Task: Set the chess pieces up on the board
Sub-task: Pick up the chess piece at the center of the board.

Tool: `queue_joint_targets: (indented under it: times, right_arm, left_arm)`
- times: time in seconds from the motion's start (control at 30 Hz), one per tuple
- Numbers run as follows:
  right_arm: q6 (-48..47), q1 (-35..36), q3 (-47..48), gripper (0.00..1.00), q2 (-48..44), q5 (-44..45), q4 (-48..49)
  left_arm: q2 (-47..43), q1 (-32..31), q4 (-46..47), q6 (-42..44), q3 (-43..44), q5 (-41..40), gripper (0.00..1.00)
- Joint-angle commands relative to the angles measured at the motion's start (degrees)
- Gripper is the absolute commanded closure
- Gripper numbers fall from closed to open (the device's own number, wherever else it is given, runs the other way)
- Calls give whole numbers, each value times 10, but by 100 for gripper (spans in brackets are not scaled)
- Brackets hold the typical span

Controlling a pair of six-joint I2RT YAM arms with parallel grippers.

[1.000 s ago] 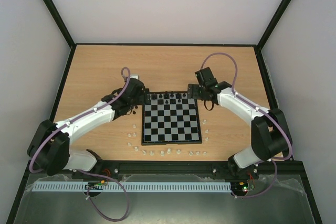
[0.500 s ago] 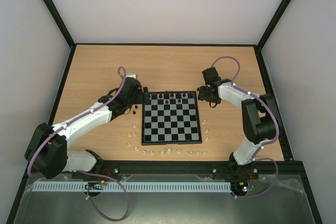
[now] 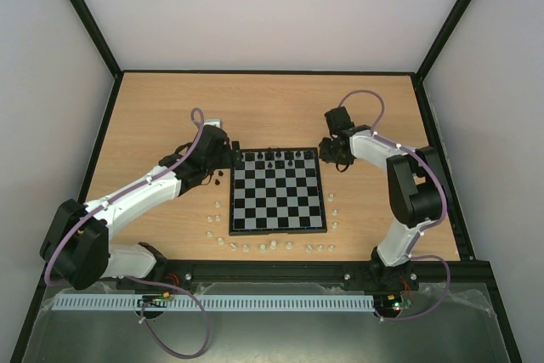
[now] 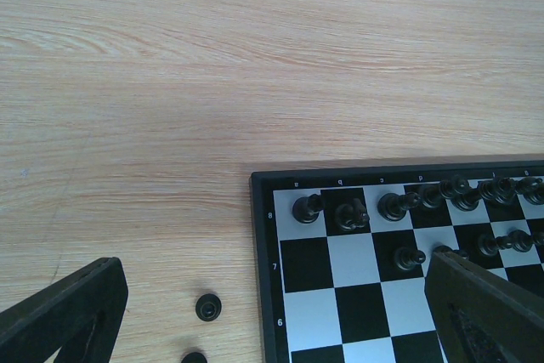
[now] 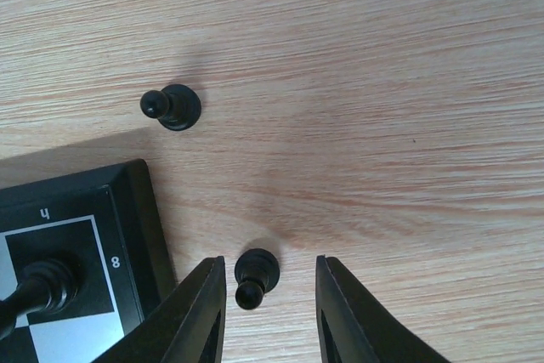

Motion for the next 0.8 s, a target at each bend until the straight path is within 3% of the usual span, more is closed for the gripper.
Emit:
queue_joint_targets:
  times: [0.0,0.77]
  right_arm:
    - [0,-2,14,72,17,-4,-10]
    - [1,-1,16,97,27,-16,-9]
  left_arm:
    - [-1,2,4,4,-6,-7,1]
    - [3,2,1,4,-4,-8,1]
